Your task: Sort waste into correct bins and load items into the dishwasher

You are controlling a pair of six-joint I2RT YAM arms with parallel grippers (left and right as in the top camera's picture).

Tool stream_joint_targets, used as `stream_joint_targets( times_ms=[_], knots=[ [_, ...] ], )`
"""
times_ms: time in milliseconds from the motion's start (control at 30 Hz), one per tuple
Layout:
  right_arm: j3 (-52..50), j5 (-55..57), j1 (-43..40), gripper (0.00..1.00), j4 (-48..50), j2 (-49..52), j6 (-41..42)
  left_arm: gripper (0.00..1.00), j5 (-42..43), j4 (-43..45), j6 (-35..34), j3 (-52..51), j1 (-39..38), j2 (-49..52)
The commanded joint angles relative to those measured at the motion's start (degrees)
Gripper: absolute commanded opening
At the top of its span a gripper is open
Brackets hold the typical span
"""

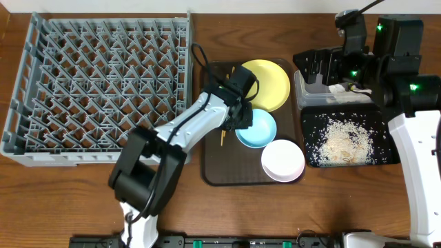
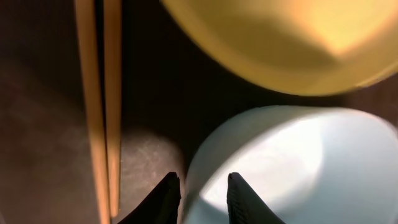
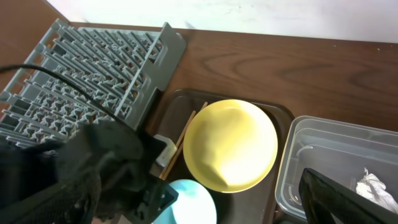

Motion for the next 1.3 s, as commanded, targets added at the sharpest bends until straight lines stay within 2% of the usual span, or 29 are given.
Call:
stream_joint_targets(
  times_ms=[0, 233, 300, 333, 367, 600, 833, 900, 967, 1000, 1100, 1267],
  knots=[
    [0.59, 0.11, -0.31, 0.99, -0.02, 0.09, 0.55, 0.27, 1.97, 0.50, -2.49, 0.28, 0.15, 3.23],
    [0.59, 0.11, -0.31, 0.99, -0.02, 0.09, 0.55, 0.25, 2.25, 0.76, -2.93, 0.28, -0.02, 3.34],
    [0.59, 0.11, -0.31, 0.99, -0.02, 0.09, 0.55, 0.19, 2.23, 0.81, -3.17, 0.28, -0.02, 3.34],
    [0.59, 0.11, -0.31, 0.99, -0.02, 0.09, 0.55, 0.10, 2.23, 0.85, -3.17, 0.28, -0.02, 3.34],
    [0.59, 0.11, -0.31, 0.99, -0.04, 0.09, 0.55, 0.08, 2.23, 0.87, -3.17, 0.28, -0.02, 3.34],
    [0.59, 0.11, -0.31, 0.99, -0.04, 0.09, 0.55, 0.07, 2.23, 0.76, -1.51, 0.31, 0.31, 1.01],
    [0.59, 0.11, -0.31, 0.99, -0.04, 0.09, 0.55, 0.07, 0.09, -0.83, 4.44, 0.31, 2.45, -10.88],
    [0.59, 0.11, -0.31, 0.99, -0.04, 0.09, 0.55, 0.07, -4.81, -2.01, 5.51, 0.31, 3.15, -15.28],
    [0.59, 0.11, -0.31, 0.99, -0.02, 0.09, 0.55, 0.08, -15.39, -3.17, 8.37, 0.28, 3.52, -20.26],
    [0.59, 0.11, -0.31, 0.99, -0.02, 0.09, 0.55, 0.07, -18.12, -3.41, 9.09, 0.28, 3.52, -21.11],
    [0.59, 0.11, -0.31, 0.99, -0.04, 0.09, 0.55, 0.08, -35.91, -4.46, 12.48, 0.28, 3.54, -24.48],
    [0.59, 0.11, -0.33, 0.99, -0.04, 0.09, 0.55, 0.07, -66.60, -4.61, 15.19, -0.33, 4.74, -24.30]
  ],
)
